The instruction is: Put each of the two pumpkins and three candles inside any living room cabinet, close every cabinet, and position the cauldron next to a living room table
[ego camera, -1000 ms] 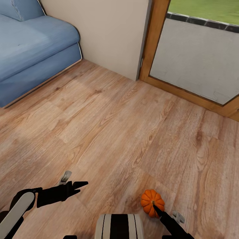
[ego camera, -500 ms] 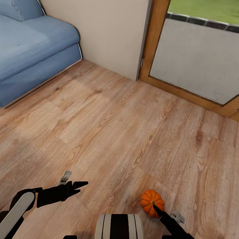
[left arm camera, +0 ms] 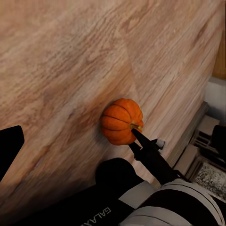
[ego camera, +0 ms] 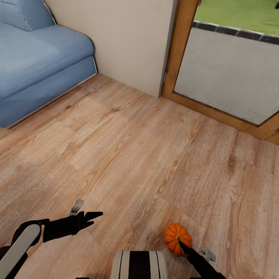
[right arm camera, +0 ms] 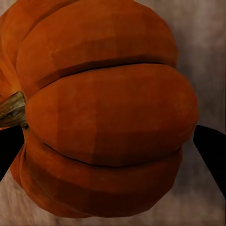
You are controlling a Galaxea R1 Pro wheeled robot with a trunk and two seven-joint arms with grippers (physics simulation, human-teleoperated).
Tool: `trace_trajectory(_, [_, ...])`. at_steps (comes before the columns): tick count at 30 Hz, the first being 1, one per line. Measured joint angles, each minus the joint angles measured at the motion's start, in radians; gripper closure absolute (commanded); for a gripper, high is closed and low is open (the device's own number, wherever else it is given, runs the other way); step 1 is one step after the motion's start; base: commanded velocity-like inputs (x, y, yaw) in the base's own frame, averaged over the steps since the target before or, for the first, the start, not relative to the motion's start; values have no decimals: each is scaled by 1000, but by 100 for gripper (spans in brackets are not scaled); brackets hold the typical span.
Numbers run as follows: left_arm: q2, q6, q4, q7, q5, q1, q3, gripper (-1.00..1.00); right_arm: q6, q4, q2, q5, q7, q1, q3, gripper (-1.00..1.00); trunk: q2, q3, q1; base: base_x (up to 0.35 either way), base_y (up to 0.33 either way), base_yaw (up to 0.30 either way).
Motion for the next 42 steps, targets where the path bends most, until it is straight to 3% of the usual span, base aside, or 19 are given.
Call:
trace_trajectory(1, [0, 0, 0, 0, 0, 0, 0, -100, -1, -2, 0, 3, -9, 0, 2, 100, 0, 4, 0, 0, 0, 0])
trace_trajectory(3, [0, 0, 0, 0, 0, 0, 0, -100, 2, -2, 0, -9, -15, -1, -38, 100, 1, 12, -1, 0, 0, 0])
trace_trajectory(5, [0, 0, 0, -1, -1, 0, 0, -100, 2, -2, 0, -5, -8, 0, -23, 100, 1, 19, -2, 0, 0, 0])
trace_trajectory(30, [0, 0, -2, 1, -3, 0, 0, -100, 11, -1, -3, -8, 20, 0, -25, 100, 7, 116, -13, 0, 0, 0])
trace_trajectory(36, [0, -1, -2, 4, -4, 0, -3, -100, 10, -8, -4, -9, 71, -1, -23, 100, 8, 139, -16, 0, 0, 0])
trace_trajectory(39, [0, -1, -1, 15, -17, 0, -11, -100, 32, -59, -6, -8, 111, -1, -24, 100, 9, 151, -18, 0, 0, 0])
trace_trajectory(42, [0, -2, -1, 24, -38, 0, -12, -100, 130, -191, -8, -3, 121, -1, -21, 100, 10, 163, -19, 0, 0, 0])
